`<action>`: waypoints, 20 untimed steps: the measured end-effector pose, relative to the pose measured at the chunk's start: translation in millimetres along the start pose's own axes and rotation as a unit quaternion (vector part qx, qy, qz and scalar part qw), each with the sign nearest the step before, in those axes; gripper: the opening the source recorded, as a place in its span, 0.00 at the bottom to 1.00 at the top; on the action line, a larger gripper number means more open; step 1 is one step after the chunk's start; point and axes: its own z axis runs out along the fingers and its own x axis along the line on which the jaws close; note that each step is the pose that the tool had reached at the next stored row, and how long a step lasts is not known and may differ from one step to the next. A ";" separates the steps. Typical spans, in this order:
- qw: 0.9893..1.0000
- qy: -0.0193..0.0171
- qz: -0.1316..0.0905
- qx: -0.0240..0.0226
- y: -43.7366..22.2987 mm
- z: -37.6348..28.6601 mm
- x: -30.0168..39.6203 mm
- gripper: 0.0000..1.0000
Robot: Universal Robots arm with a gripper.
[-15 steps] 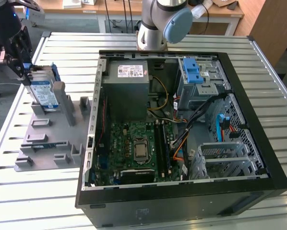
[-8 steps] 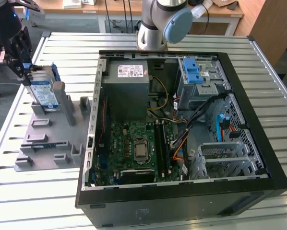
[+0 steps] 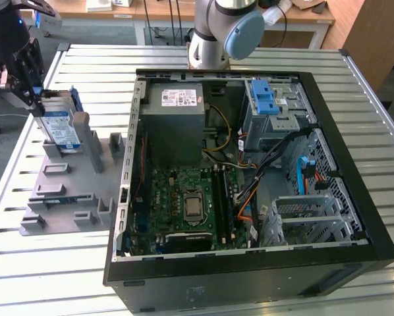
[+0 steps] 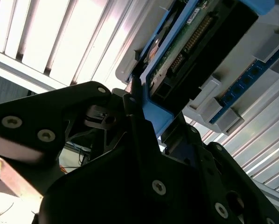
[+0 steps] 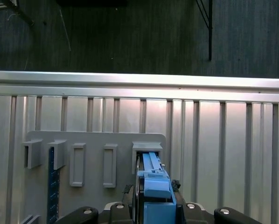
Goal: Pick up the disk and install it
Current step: 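Pick up the disk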
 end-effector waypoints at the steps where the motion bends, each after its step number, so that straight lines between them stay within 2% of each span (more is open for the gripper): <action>1: 1.000 0.000 0.000 0.000 0.0 0.0 0.0 0.42; 4: 1.000 0.001 0.000 0.000 0.0 0.1 0.0 0.40; 5: 1.000 0.001 0.000 0.000 0.0 0.1 0.0 0.36; 16: 1.000 0.001 0.000 0.000 0.0 0.0 0.0 0.36; 20: 1.000 0.001 0.000 0.000 0.1 -3.5 0.0 0.36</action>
